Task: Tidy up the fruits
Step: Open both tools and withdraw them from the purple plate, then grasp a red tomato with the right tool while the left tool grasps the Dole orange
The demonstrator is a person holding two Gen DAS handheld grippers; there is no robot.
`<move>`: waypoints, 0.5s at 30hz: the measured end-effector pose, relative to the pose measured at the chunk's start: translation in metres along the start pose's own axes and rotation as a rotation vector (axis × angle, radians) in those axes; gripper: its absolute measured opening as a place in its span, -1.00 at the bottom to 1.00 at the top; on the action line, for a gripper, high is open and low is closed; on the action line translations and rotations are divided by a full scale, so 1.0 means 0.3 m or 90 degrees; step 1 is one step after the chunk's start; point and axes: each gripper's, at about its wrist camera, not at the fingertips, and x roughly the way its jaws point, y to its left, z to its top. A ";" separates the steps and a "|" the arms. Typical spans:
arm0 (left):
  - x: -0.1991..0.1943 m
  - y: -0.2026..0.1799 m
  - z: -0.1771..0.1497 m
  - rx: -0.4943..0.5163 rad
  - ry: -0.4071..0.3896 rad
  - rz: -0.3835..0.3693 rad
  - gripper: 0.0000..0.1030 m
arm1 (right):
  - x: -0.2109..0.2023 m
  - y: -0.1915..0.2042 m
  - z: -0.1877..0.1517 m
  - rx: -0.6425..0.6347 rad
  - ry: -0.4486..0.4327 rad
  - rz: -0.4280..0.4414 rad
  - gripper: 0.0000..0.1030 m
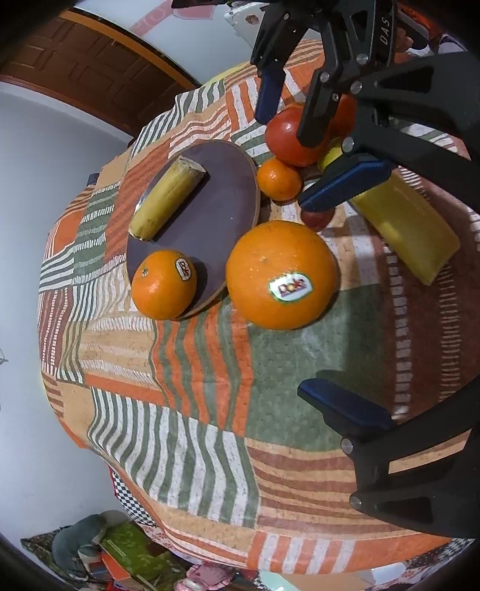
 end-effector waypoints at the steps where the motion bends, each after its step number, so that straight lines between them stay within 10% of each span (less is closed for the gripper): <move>1: 0.005 -0.004 0.005 0.004 -0.001 0.000 0.79 | 0.003 -0.002 0.000 0.003 0.003 0.007 0.04; 15: 0.083 -0.024 0.043 0.010 0.006 -0.002 0.63 | 0.017 -0.006 -0.006 0.000 0.009 0.031 -0.15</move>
